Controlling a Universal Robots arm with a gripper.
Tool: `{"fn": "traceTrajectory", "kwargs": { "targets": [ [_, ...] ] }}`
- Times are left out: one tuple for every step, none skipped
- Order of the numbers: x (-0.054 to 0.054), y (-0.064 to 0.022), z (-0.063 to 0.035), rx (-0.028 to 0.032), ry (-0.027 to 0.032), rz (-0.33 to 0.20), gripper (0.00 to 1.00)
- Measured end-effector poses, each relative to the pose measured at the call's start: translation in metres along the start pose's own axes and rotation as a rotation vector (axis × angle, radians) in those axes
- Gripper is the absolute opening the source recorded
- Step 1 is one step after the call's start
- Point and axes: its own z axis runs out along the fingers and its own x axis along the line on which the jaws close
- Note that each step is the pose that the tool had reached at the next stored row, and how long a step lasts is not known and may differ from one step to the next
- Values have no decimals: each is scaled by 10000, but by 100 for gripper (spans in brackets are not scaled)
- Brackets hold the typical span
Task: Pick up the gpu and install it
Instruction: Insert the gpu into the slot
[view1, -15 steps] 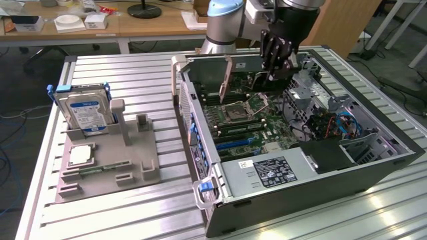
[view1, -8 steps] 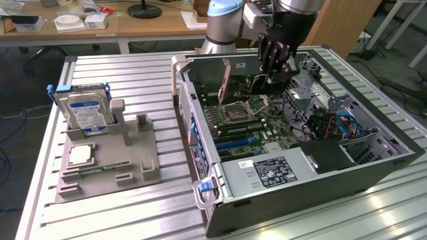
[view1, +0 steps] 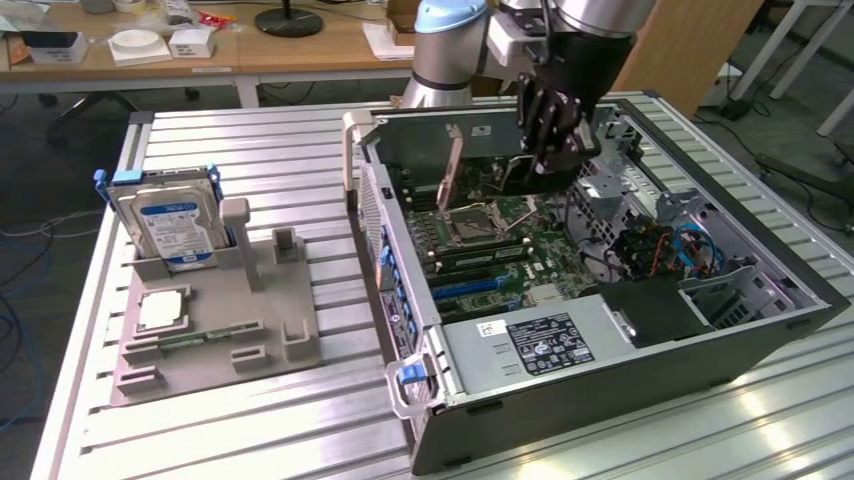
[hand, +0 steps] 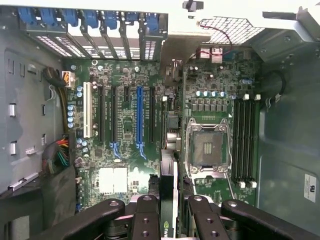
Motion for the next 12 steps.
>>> {"fn": "traceTrajectory", "kwargs": {
  "targets": [
    [12,1,1,0,0,-2,27],
    [24,3,1,0,0,-4,27],
    [36,4,1,0,1,-5,27],
    [48,5,2,0,-1,-7,27],
    [60,5,3,0,-1,-7,27],
    [71,6,3,0,-1,-8,27],
    [77,7,6,0,-1,-8,27],
    [80,14,10,0,-2,-6,27],
    [82,27,13,1,-1,-9,27],
    [83,44,16,0,0,-14,27],
    [84,64,20,-1,1,-18,27],
    [84,81,23,-2,2,-27,27]
  ]
}}
